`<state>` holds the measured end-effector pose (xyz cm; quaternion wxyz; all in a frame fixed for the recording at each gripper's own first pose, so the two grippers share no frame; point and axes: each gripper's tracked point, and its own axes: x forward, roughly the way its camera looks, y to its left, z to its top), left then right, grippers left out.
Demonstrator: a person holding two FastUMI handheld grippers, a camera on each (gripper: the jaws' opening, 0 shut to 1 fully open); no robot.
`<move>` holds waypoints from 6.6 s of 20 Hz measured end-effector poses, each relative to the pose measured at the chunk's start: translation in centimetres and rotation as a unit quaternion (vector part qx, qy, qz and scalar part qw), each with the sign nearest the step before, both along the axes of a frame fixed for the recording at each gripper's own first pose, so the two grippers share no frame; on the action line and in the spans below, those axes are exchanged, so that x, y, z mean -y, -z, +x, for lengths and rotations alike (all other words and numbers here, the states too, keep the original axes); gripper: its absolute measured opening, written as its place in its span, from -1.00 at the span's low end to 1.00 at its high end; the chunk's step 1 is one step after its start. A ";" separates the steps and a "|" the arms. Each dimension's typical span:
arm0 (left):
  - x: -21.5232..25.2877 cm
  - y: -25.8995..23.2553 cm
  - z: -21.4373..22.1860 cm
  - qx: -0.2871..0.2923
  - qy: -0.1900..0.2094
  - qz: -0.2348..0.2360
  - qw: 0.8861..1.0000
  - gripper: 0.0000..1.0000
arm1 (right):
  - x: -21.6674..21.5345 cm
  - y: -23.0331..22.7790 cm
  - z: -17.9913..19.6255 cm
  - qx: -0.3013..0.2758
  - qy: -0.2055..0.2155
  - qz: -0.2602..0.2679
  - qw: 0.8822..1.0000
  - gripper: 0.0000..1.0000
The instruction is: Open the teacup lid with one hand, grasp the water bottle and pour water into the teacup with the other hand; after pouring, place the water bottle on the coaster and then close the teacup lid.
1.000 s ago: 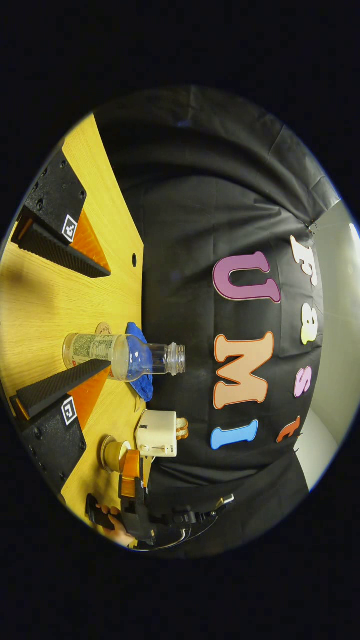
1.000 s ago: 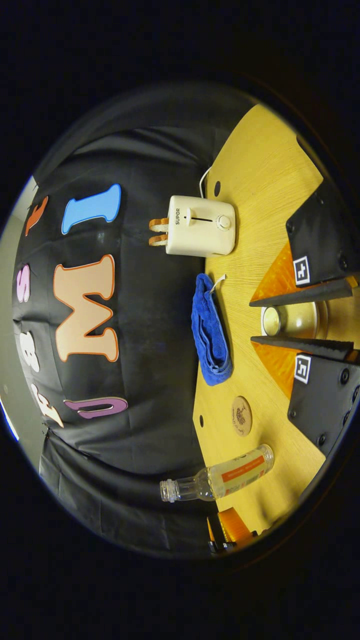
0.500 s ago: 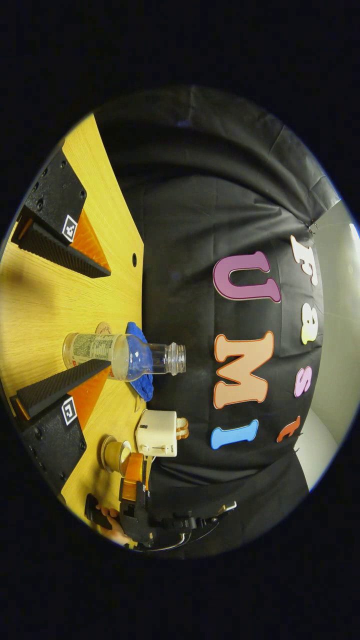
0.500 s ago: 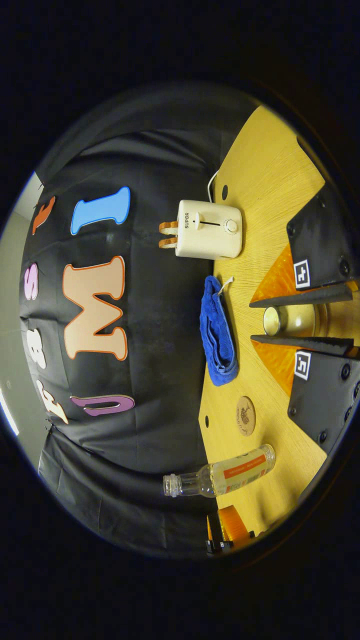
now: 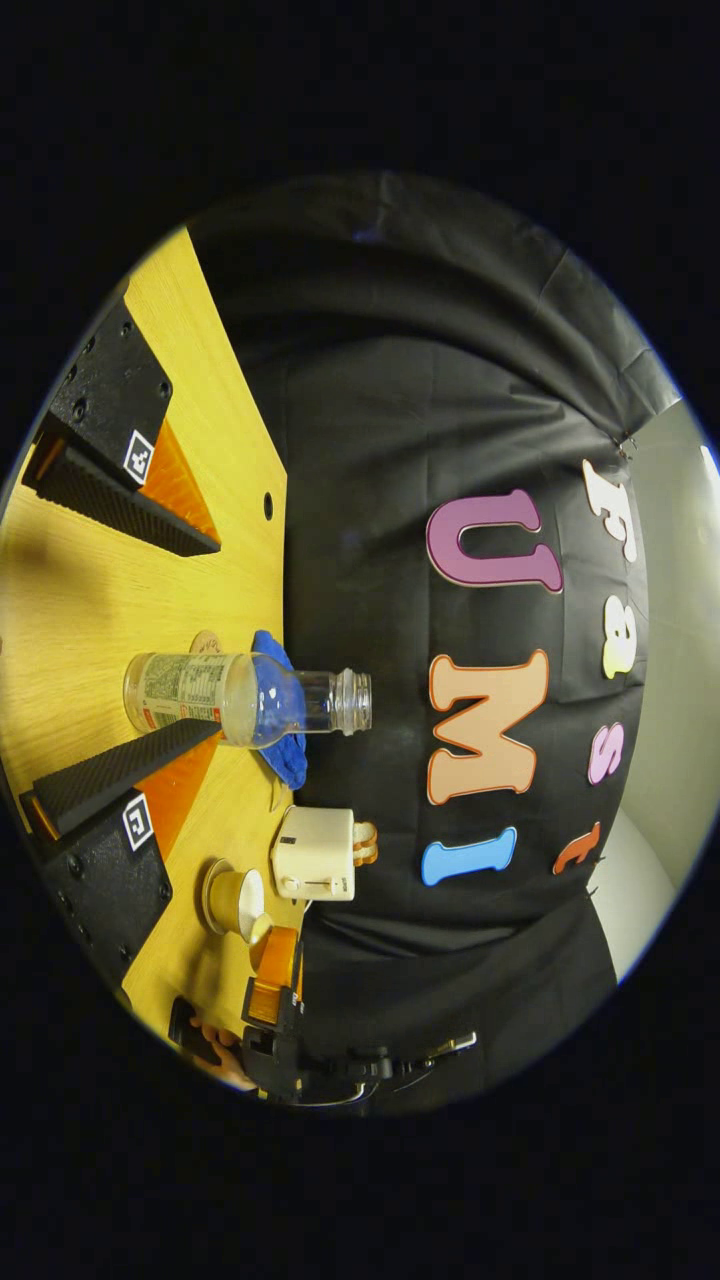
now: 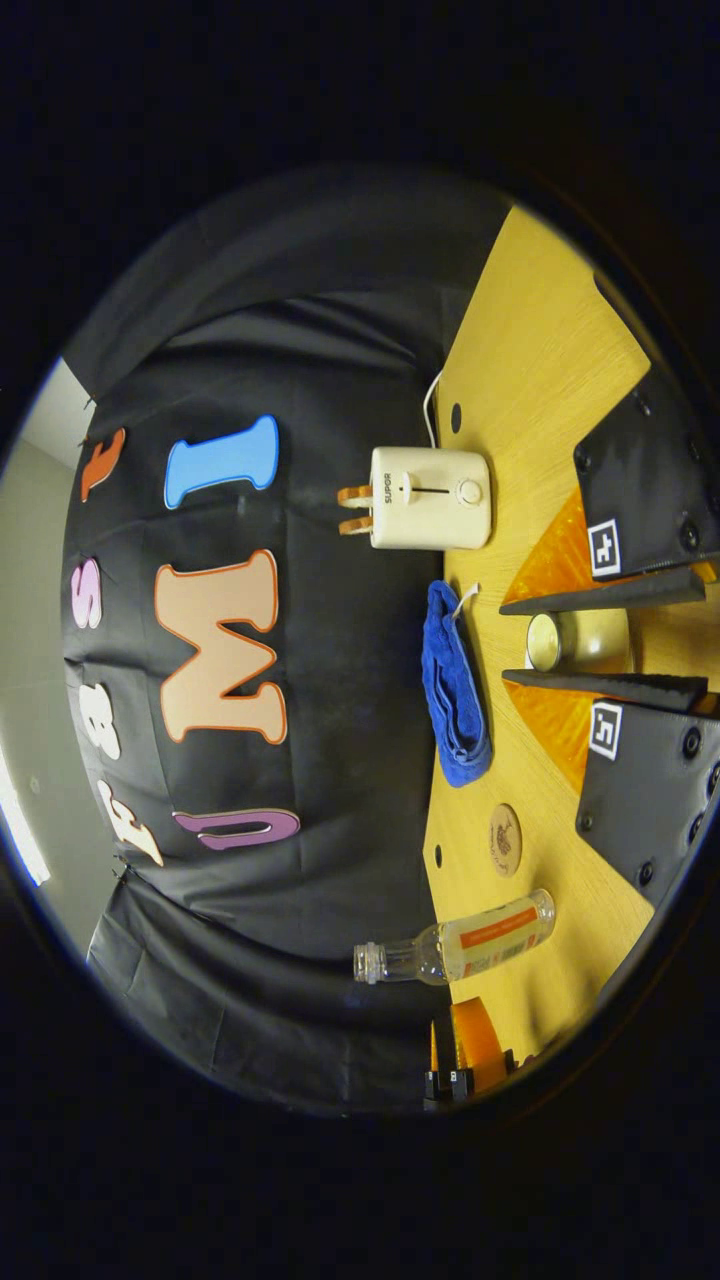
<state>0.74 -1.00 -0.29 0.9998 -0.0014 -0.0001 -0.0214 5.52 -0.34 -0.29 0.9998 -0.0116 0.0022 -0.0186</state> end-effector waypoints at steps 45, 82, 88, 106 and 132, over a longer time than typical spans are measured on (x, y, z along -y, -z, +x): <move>5.2 2.8 8.2 -0.111 0.051 0.101 0.987 0.27 | 4.9 -0.5 -4.6 0.006 0.105 -0.003 0.994 -0.37; 12.3 -0.1 15.3 -0.002 0.052 0.716 0.696 0.29 | 11.3 -1.0 -5.9 0.009 0.157 -0.006 0.987 -0.37; 12.7 0.3 14.8 0.002 0.058 0.739 0.672 0.28 | 11.4 -1.0 -5.9 0.009 0.159 -0.006 0.987 -0.38; 13.4 -1.8 14.8 0.022 0.048 0.800 0.597 0.27 | 11.4 -1.1 -6.0 0.009 0.158 -0.006 0.987 -0.39; 15.1 -5.9 15.1 0.089 0.009 0.845 0.527 0.27 | 11.5 -1.0 -6.0 0.009 0.158 -0.006 0.987 -0.37</move>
